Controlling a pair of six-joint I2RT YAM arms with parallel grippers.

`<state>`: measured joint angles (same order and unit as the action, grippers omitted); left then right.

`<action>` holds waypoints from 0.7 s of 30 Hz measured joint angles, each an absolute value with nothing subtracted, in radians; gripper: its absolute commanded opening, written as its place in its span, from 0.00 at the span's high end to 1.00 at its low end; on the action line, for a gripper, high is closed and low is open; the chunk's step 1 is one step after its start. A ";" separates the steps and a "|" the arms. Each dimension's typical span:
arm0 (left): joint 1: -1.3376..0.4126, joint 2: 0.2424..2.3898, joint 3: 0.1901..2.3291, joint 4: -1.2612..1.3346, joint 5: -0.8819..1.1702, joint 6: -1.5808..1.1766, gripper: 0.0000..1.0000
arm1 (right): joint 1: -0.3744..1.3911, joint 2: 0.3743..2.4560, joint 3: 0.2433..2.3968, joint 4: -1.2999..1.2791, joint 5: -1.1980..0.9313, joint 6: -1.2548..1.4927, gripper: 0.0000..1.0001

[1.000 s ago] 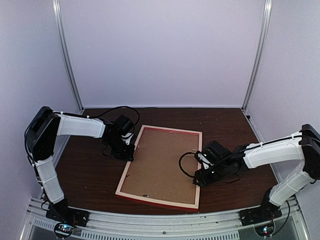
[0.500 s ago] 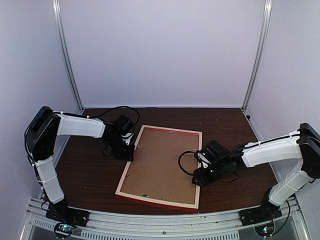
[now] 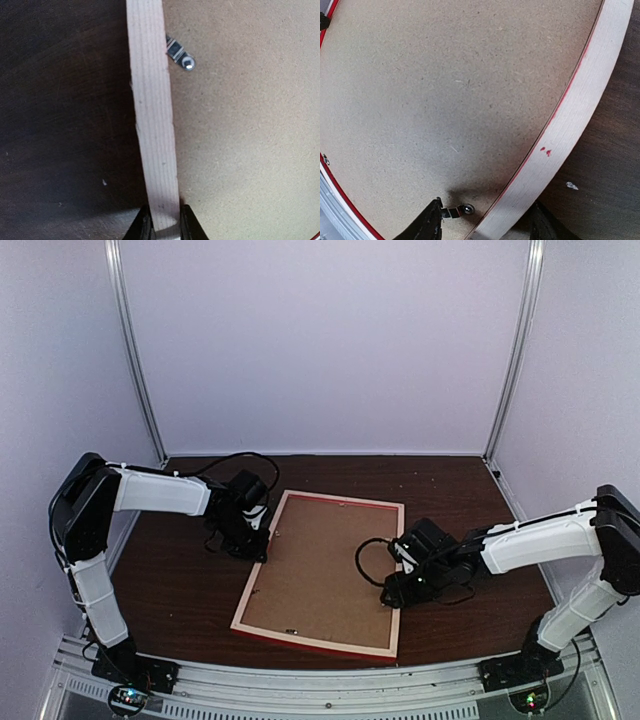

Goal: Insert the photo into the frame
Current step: Press the fastener onto the backboard.

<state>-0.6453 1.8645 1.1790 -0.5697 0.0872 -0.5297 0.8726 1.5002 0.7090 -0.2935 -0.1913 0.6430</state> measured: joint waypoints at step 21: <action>-0.645 1.864 1.179 -0.570 0.087 -0.530 0.81 | 0.891 1.538 0.754 -0.333 -0.153 0.701 0.45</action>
<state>-0.6453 1.8645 1.1790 -0.5697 0.0868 -0.5301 0.8913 1.5375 0.7536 -0.3332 -0.1528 0.7013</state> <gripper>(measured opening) 0.190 0.566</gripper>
